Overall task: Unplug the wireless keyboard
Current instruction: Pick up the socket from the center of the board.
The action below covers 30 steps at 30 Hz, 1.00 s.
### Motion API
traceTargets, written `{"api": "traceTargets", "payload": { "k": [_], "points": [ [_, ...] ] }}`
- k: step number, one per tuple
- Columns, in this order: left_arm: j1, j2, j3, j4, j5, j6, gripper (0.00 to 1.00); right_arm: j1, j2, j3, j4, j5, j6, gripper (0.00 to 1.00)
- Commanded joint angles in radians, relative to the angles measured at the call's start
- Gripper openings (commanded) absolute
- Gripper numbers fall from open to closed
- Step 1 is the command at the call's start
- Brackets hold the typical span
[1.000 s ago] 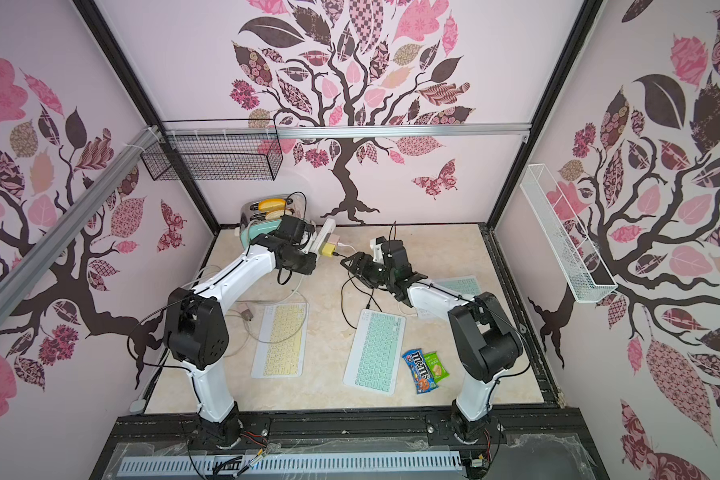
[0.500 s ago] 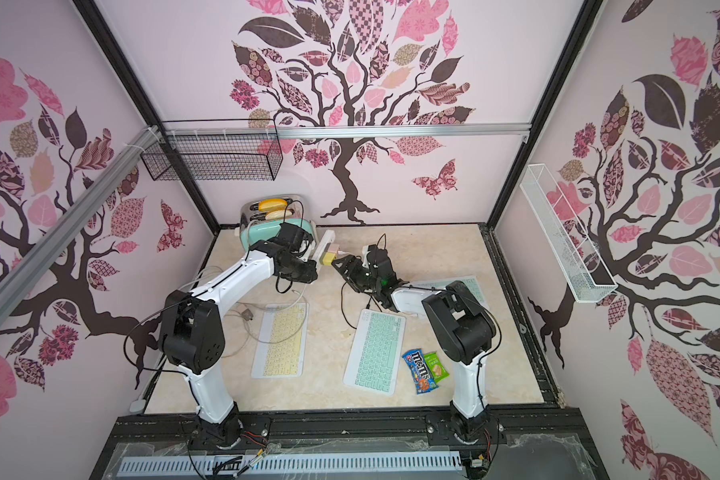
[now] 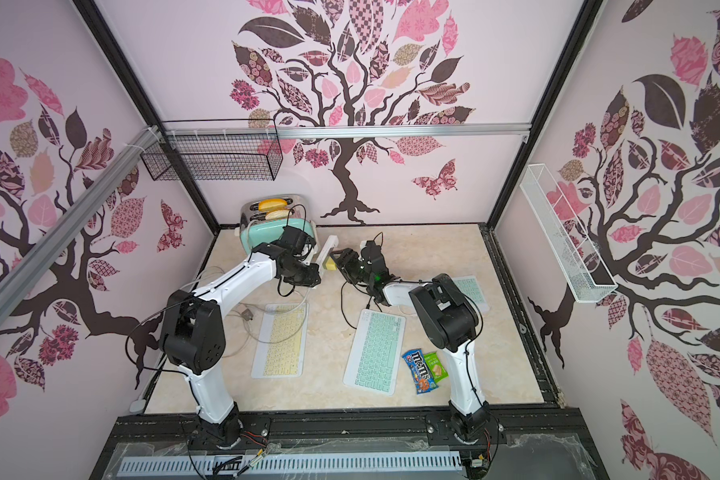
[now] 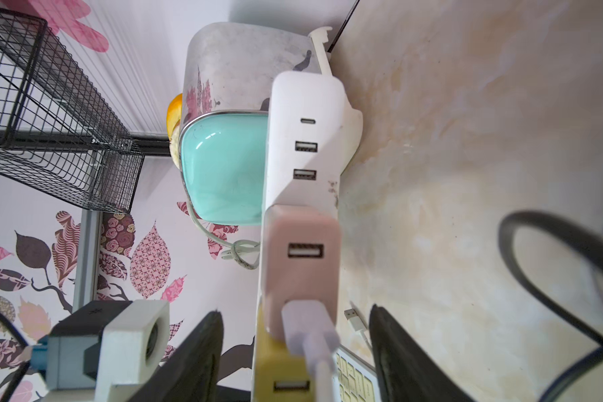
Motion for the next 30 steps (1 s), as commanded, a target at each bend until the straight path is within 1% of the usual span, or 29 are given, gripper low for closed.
{"api": "traceTargets", "payload": {
  "k": [1, 4, 9, 12, 15, 16, 18, 19, 25, 30],
  "points": [
    [-0.013, -0.028, 0.012, 0.047, 0.029, -0.018, 0.00, -0.006, 0.026, 0.027, 0.041, -0.001, 0.034, 0.62],
    [-0.016, -0.021, 0.018, 0.044, 0.028, -0.020, 0.00, -0.004, 0.030, 0.022, 0.044, -0.001, 0.041, 0.59],
    [-0.017, -0.020, 0.016, 0.045, 0.030, -0.025, 0.00, -0.004, 0.036, 0.005, 0.057, 0.002, 0.051, 0.47],
    [-0.017, -0.021, 0.007, 0.050, 0.031, -0.026, 0.00, -0.004, 0.055, 0.008, 0.074, -0.012, 0.071, 0.44],
    [-0.018, -0.018, 0.007, 0.050, 0.027, -0.026, 0.00, -0.005, 0.073, 0.013, 0.109, -0.037, 0.101, 0.45],
    [-0.018, -0.016, 0.007, 0.049, 0.024, -0.026, 0.00, -0.004, 0.072, 0.010, 0.111, -0.041, 0.103, 0.47],
    [-0.018, -0.014, 0.007, 0.050, 0.021, -0.026, 0.00, -0.003, 0.066, 0.001, 0.103, -0.045, 0.100, 0.55],
    [-0.018, -0.010, 0.009, 0.050, 0.021, -0.026, 0.00, -0.003, 0.064, -0.003, 0.098, -0.046, 0.097, 0.56],
    [-0.018, 0.000, 0.013, 0.046, 0.017, -0.032, 0.00, -0.001, 0.055, -0.018, 0.112, -0.062, 0.102, 0.55],
    [-0.018, 0.012, 0.013, 0.041, 0.006, -0.030, 0.00, 0.005, 0.033, -0.030, 0.117, -0.075, 0.096, 0.62]
  ]
}}
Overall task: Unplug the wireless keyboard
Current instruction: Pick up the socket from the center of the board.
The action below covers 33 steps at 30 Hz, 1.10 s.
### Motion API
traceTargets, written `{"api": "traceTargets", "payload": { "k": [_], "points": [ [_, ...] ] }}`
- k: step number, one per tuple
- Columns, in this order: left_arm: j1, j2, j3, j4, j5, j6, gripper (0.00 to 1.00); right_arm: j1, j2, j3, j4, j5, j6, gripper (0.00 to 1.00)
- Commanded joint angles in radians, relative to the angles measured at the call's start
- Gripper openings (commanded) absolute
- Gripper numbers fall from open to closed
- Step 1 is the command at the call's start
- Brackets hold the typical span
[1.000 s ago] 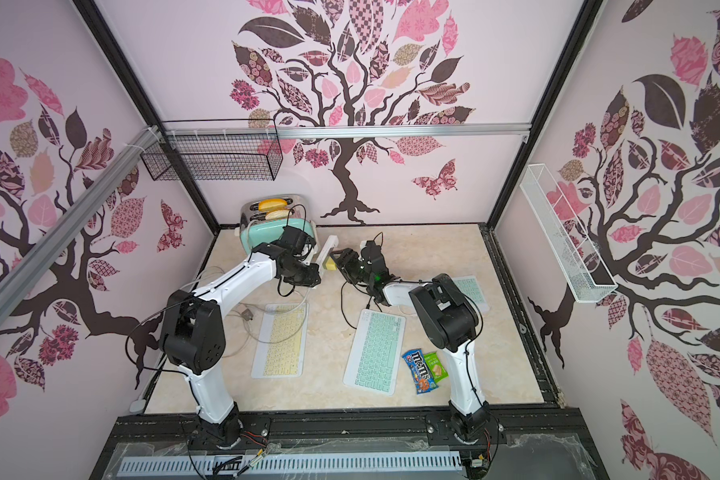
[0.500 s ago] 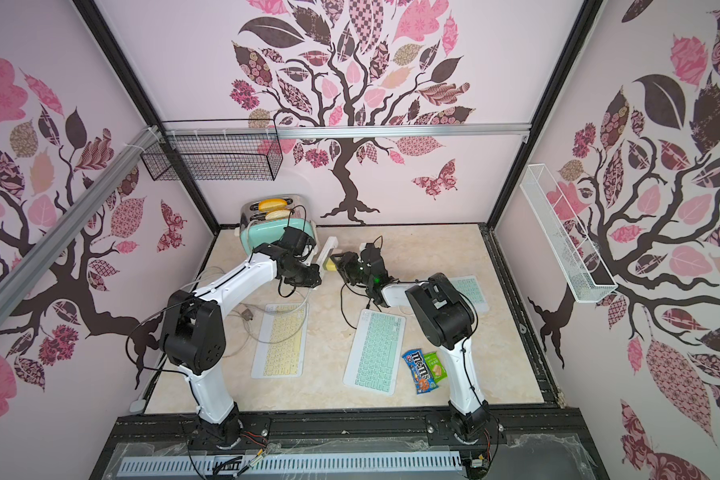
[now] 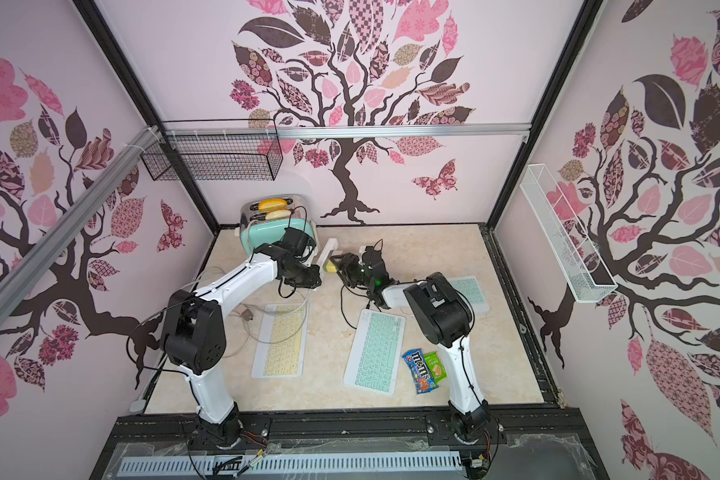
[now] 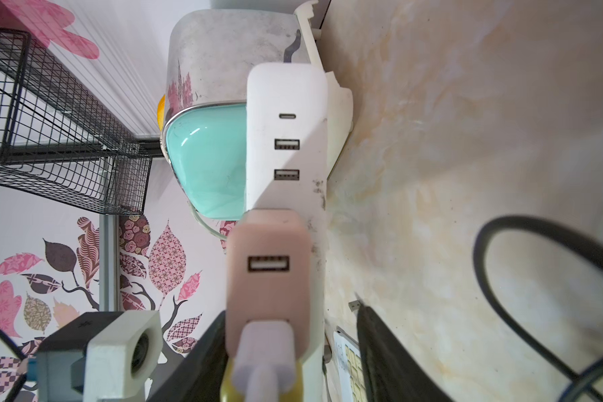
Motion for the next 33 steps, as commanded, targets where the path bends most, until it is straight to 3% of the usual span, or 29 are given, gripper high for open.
{"api": "traceTargets", "payload": {
  "k": [1, 4, 11, 18, 28, 33],
  "points": [
    [-0.009, 0.010, 0.013, 0.050, 0.009, -0.002, 0.00, 0.004, -0.031, -0.017, 0.018, -0.019, -0.007, 0.63],
    [-0.008, 0.013, 0.012, 0.050, 0.011, -0.004, 0.00, 0.005, -0.040, -0.028, 0.020, -0.025, -0.010, 0.63],
    [-0.009, 0.016, 0.011, 0.049, 0.013, -0.005, 0.00, 0.010, -0.042, -0.024, 0.039, -0.049, -0.008, 0.49],
    [-0.008, 0.022, 0.017, 0.047, 0.014, -0.004, 0.00, 0.018, -0.055, -0.019, 0.032, -0.066, -0.006, 0.55],
    [-0.009, 0.014, 0.020, 0.046, 0.031, -0.006, 0.00, 0.020, -0.059, -0.039, 0.044, -0.062, -0.012, 0.25],
    [-0.006, -0.006, 0.016, 0.045, 0.062, -0.016, 0.22, 0.020, -0.067, -0.047, 0.050, -0.068, -0.019, 0.11]
  ]
}}
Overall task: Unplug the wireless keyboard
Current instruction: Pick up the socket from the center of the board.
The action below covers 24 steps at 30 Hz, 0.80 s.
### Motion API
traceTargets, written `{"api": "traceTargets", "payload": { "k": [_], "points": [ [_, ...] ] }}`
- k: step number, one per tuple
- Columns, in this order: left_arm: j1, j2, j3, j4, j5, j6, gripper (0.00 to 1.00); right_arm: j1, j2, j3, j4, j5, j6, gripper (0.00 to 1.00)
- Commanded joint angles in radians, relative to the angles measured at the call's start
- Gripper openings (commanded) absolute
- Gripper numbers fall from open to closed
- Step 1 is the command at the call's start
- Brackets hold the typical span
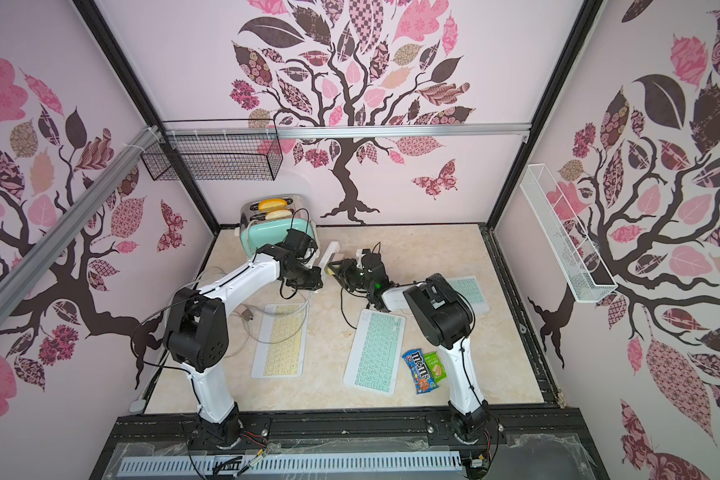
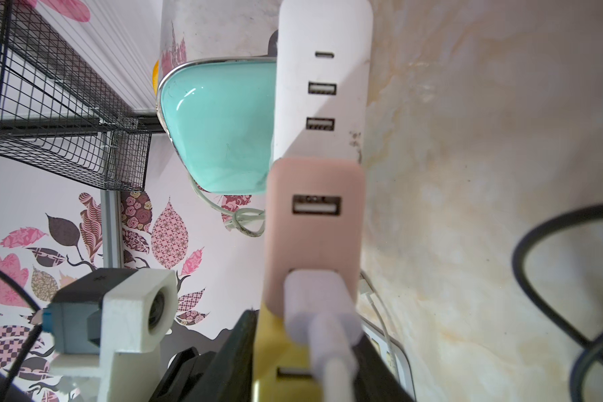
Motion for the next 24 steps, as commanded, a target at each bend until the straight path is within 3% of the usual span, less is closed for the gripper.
{"api": "traceTargets", "payload": {
  "k": [1, 6, 8, 15, 20, 24],
  "points": [
    [-0.003, -0.033, 0.016, 0.051, 0.058, -0.015, 0.27, 0.005, -0.053, -0.007, 0.023, -0.016, -0.022, 0.09],
    [0.029, -0.093, -0.003, 0.089, 0.211, -0.022, 0.51, 0.005, -0.055, -0.007, 0.059, -0.036, -0.015, 0.00],
    [0.054, -0.127, -0.030, 0.130, 0.278, -0.045, 0.55, 0.005, -0.063, -0.006, 0.069, -0.045, -0.020, 0.00],
    [0.156, -0.194, -0.103, 0.208, 0.399, -0.111, 0.63, 0.005, -0.112, -0.004, 0.029, -0.070, -0.090, 0.00],
    [0.196, -0.161, -0.132, 0.220, 0.495, -0.167, 0.67, 0.002, -0.114, 0.001, 0.067, -0.130, -0.125, 0.00],
    [0.214, -0.148, -0.227, 0.370, 0.599, -0.258, 0.69, -0.010, -0.096, 0.016, 0.119, -0.178, -0.090, 0.00]
  ]
}}
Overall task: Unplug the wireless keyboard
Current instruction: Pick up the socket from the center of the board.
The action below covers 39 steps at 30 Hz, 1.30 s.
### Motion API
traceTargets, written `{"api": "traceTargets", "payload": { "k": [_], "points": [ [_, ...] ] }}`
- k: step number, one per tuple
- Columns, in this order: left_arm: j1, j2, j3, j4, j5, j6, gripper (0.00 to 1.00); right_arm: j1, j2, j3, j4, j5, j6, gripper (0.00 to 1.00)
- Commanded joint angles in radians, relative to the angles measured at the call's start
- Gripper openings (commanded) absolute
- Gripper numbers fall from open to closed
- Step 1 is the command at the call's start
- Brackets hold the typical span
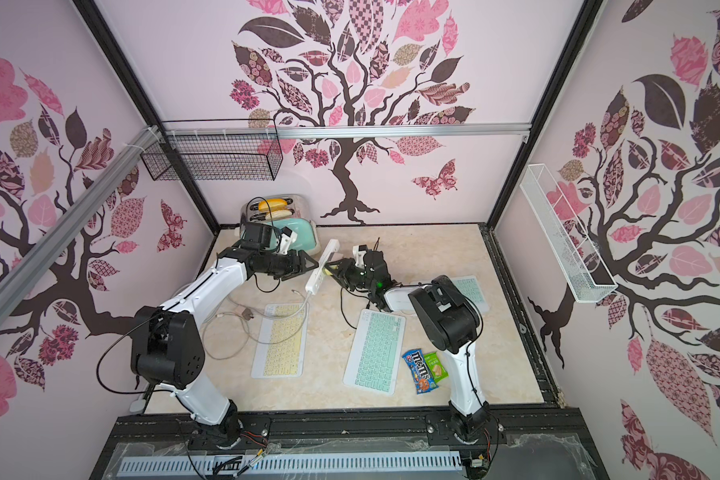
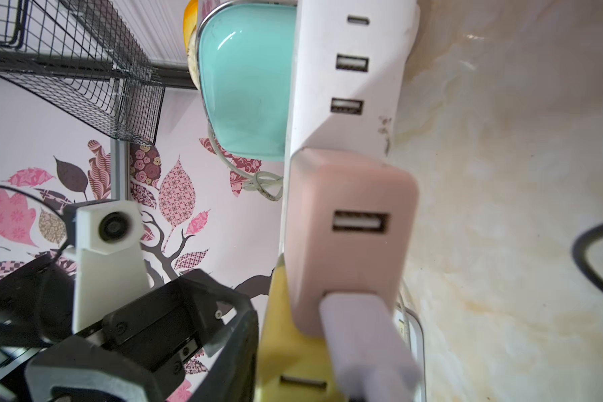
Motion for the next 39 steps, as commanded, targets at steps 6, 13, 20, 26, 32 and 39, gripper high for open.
{"api": "traceTargets", "payload": {
  "k": [6, 13, 20, 26, 32, 39],
  "points": [
    [0.010, 0.043, -0.152, 0.296, 0.233, -0.175, 0.93, -0.019, -0.041, 0.048, 0.138, -0.089, 0.007, 0.00],
    [0.010, 0.037, -0.215, 0.413, 0.273, -0.252, 0.80, -0.027, -0.032, 0.062, 0.173, -0.094, 0.043, 0.00],
    [0.019, 0.037, -0.268, 0.568, 0.320, -0.350, 0.53, -0.034, -0.016, 0.066, 0.230, -0.094, 0.099, 0.00],
    [0.026, 0.033, -0.267, 0.610, 0.327, -0.389, 0.22, -0.036, -0.016, 0.063, 0.229, -0.086, 0.103, 0.00],
    [0.026, 0.004, -0.262, 0.645, 0.295, -0.432, 0.00, -0.035, -0.004, 0.056, 0.260, -0.048, 0.118, 0.00],
    [0.029, -0.041, -0.285, 0.800, 0.247, -0.529, 0.00, -0.036, -0.012, 0.027, 0.290, 0.013, 0.126, 0.00]
  ]
}}
